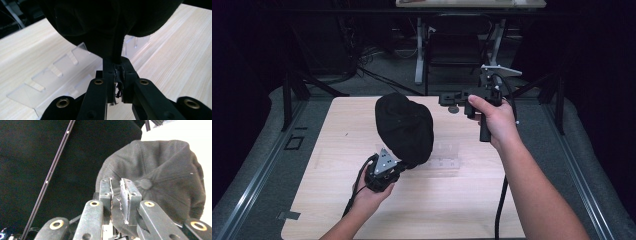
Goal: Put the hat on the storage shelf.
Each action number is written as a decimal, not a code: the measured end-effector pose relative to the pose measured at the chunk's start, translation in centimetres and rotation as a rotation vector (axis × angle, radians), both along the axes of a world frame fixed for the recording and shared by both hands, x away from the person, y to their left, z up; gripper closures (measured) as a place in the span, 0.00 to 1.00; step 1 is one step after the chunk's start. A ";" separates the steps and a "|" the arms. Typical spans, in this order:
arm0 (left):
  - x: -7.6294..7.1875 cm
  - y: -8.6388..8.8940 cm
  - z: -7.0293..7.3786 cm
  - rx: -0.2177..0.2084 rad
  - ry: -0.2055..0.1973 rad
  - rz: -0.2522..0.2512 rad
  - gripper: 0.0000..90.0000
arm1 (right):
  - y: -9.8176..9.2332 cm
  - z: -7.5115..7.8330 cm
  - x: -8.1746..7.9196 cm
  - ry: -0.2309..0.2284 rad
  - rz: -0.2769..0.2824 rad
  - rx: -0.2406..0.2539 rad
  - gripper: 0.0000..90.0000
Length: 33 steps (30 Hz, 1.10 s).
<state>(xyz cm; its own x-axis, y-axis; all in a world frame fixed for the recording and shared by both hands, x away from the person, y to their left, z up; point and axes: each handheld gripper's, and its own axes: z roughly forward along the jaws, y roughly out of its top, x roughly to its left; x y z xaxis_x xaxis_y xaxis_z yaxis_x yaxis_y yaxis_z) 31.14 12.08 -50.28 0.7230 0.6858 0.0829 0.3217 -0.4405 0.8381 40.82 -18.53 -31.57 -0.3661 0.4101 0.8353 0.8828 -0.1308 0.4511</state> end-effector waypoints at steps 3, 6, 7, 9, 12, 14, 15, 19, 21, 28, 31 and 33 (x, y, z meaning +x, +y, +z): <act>0.2 0.5 -1.1 0.003 0.009 0.010 0.95 | -0.9 0.2 -0.1 0.004 0.063 0.003 0.88; 0.0 0.8 -1.5 -0.004 0.021 0.012 0.95 | -0.7 0.2 -0.3 -0.012 -0.021 -0.018 0.88; 0.0 0.8 -1.6 -0.005 0.023 0.013 0.95 | -0.8 0.2 -0.4 -0.014 -0.029 -0.021 0.87; -0.1 0.9 -1.8 -0.004 0.024 0.015 0.95 | -1.1 0.3 -0.5 -0.026 -0.035 -0.039 0.87; -0.1 1.1 -1.9 -0.017 0.033 0.019 0.94 | -1.4 0.3 -0.6 -0.031 -0.045 -0.047 0.85; -0.1 1.1 -1.9 -0.021 0.037 0.022 0.94 | -1.5 0.3 -0.7 -0.036 -0.052 -0.058 0.85; -0.1 1.1 -1.9 -0.024 0.038 0.023 0.94 | -1.6 0.3 -0.7 -0.037 -0.057 -0.063 0.85; -0.1 1.4 -1.9 -0.045 0.043 0.035 0.87 | -1.9 0.2 -1.0 -0.046 -0.058 -0.087 0.85; -0.1 1.8 -1.8 -0.065 0.055 0.051 0.82 | -2.1 0.2 -1.1 -0.051 -0.062 -0.102 0.85; -0.7 3.4 -1.5 -0.098 0.061 0.083 0.64 | -2.4 0.3 -1.8 -0.076 -0.077 -0.159 0.84; -1.0 4.4 -1.1 -0.092 0.050 0.108 0.62 | -2.6 0.2 -2.2 -0.092 -0.082 -0.199 0.83; -1.1 5.2 -1.0 -0.095 0.051 0.124 0.61 | -2.7 0.0 -2.4 -0.100 -0.090 -0.219 0.83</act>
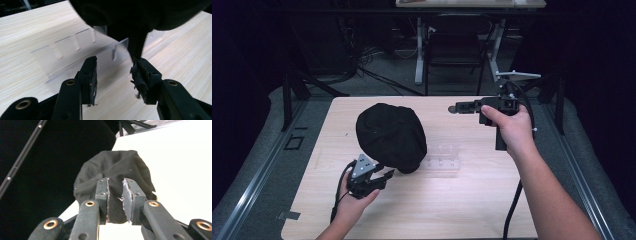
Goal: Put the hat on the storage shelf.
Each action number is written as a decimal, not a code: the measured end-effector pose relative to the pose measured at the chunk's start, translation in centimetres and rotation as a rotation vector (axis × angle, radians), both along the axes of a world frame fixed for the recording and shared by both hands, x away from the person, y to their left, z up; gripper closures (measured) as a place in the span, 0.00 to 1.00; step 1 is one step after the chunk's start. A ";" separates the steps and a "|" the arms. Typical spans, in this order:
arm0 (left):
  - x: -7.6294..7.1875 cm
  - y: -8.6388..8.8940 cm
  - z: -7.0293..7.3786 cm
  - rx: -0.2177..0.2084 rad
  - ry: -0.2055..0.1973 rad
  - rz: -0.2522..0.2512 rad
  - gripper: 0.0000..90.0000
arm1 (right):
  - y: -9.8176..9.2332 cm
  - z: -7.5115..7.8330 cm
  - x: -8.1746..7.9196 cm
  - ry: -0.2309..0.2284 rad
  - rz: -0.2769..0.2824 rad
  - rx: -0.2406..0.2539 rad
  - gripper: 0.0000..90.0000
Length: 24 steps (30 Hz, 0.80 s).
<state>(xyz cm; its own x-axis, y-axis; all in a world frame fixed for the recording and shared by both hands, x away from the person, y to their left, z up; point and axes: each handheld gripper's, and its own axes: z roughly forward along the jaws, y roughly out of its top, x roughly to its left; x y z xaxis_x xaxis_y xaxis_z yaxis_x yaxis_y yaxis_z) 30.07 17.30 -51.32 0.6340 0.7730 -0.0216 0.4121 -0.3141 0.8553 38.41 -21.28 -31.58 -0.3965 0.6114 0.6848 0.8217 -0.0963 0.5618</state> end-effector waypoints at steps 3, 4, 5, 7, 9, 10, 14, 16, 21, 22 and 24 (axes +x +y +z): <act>-0.1 1.6 -0.1 -0.011 0.015 0.038 0.58 | -0.3 -0.3 -0.3 -0.011 -0.011 -0.036 0.82; -0.1 2.0 -0.1 -0.015 0.017 0.044 0.57 | -0.5 -0.5 -0.4 -0.017 -0.015 -0.047 0.82; -0.1 2.7 -0.2 -0.026 0.026 0.053 0.56 | -0.5 -0.6 -0.5 -0.016 -0.020 -0.043 0.82; -0.1 3.4 -0.4 -0.033 0.029 0.074 0.55 | -0.9 -0.9 -0.8 -0.020 -0.030 -0.056 0.82; 0.0 4.3 -0.7 -0.048 0.041 0.102 0.54 | -1.3 -1.2 -1.0 -0.021 -0.030 -0.054 0.81; 0.1 4.5 -0.8 -0.053 0.042 0.115 0.54 | -1.4 -1.4 -1.1 -0.017 -0.032 -0.055 0.81; 0.5 5.5 -1.5 -0.053 0.057 0.144 0.55 | -1.9 -2.2 -1.7 -0.038 -0.053 -0.108 0.80; 0.6 5.9 -1.7 -0.054 0.060 0.160 0.55 | -2.1 -2.6 -2.1 -0.047 -0.060 -0.133 0.80; 0.7 6.1 -2.2 -0.043 0.063 0.164 0.55 | -2.3 -3.8 -2.8 -0.081 -0.083 -0.213 0.78; 0.7 6.1 -2.4 -0.045 0.056 0.163 0.56 | -2.4 -4.1 -3.0 -0.091 -0.087 -0.229 0.77; 0.6 6.1 -2.4 -0.049 0.061 0.162 0.56 | -2.5 -4.6 -3.3 -0.102 -0.089 -0.235 0.75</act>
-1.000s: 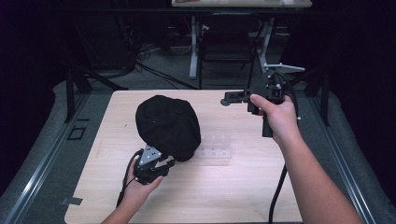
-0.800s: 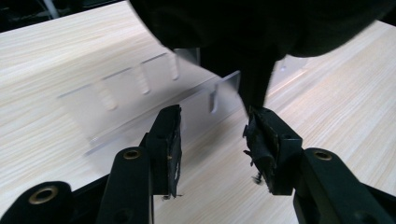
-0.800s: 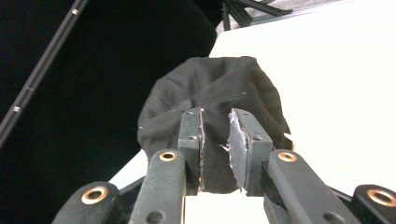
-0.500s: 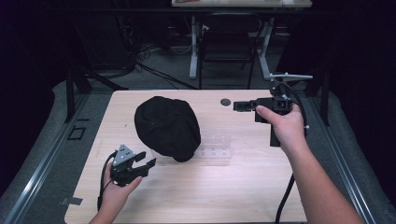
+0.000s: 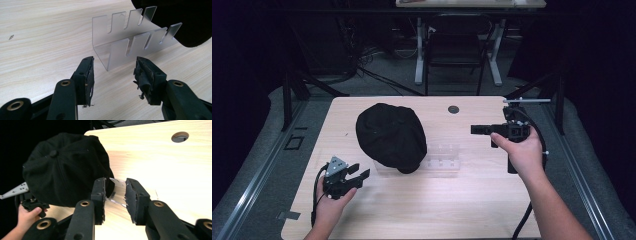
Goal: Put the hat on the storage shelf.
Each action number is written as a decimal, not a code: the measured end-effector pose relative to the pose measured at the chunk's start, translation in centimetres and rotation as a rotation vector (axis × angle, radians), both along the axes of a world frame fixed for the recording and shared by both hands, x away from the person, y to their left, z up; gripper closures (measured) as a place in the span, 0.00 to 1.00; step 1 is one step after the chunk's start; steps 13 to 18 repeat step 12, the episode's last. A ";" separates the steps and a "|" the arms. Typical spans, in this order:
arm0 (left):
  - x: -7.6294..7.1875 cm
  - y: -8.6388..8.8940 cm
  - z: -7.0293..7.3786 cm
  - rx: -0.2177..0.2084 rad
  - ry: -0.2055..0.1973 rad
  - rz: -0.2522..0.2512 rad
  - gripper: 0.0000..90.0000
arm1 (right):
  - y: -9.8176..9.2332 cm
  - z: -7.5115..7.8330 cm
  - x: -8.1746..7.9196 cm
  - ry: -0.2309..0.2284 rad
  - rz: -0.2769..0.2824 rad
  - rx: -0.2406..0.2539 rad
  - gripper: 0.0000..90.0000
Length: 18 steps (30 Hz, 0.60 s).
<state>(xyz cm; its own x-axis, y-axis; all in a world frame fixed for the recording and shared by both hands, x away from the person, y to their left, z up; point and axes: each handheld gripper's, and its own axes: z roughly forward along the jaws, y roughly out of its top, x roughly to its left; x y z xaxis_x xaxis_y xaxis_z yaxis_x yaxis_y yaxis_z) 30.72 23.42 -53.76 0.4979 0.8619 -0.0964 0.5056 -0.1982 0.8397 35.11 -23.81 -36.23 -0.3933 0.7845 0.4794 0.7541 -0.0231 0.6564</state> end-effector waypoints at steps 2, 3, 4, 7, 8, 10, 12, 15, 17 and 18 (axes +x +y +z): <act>0.0 0.1 -0.1 -0.003 -0.009 0.000 0.56 | -0.2 -0.7 -0.4 -0.005 0.006 0.010 0.74; 0.0 0.1 -0.2 -0.001 -0.001 -0.004 0.56 | -0.3 -1.1 -0.6 -0.009 0.010 0.007 0.74; 0.0 0.2 -0.3 -0.001 0.003 -0.007 0.56 | -0.4 -1.5 -0.9 -0.019 0.005 -0.002 0.74; 0.0 0.2 -0.5 -0.012 0.005 -0.004 0.56 | -0.6 -2.4 -1.3 -0.023 0.000 -0.041 0.71; 0.0 0.2 -0.5 -0.011 0.003 -0.006 0.56 | -0.6 -2.7 -1.6 -0.055 -0.013 -0.066 0.69; -0.1 0.0 -0.4 -0.008 -0.006 -0.009 0.56 | -0.7 -3.5 -2.1 -0.074 -0.010 -0.081 0.68; -0.2 -0.1 -0.3 0.002 -0.005 -0.019 0.56 | -0.7 -4.1 -2.5 -0.093 -0.020 -0.110 0.67; -0.2 -0.1 -0.3 0.002 -0.005 -0.019 0.56 | -0.7 -4.1 -2.5 -0.093 -0.020 -0.110 0.67; -0.2 -0.1 -0.3 0.002 -0.005 -0.019 0.56 | -0.7 -4.1 -2.5 -0.093 -0.020 -0.110 0.67; -0.2 -0.1 -0.3 0.002 -0.005 -0.019 0.56 | -0.7 -4.1 -2.5 -0.093 -0.020 -0.110 0.67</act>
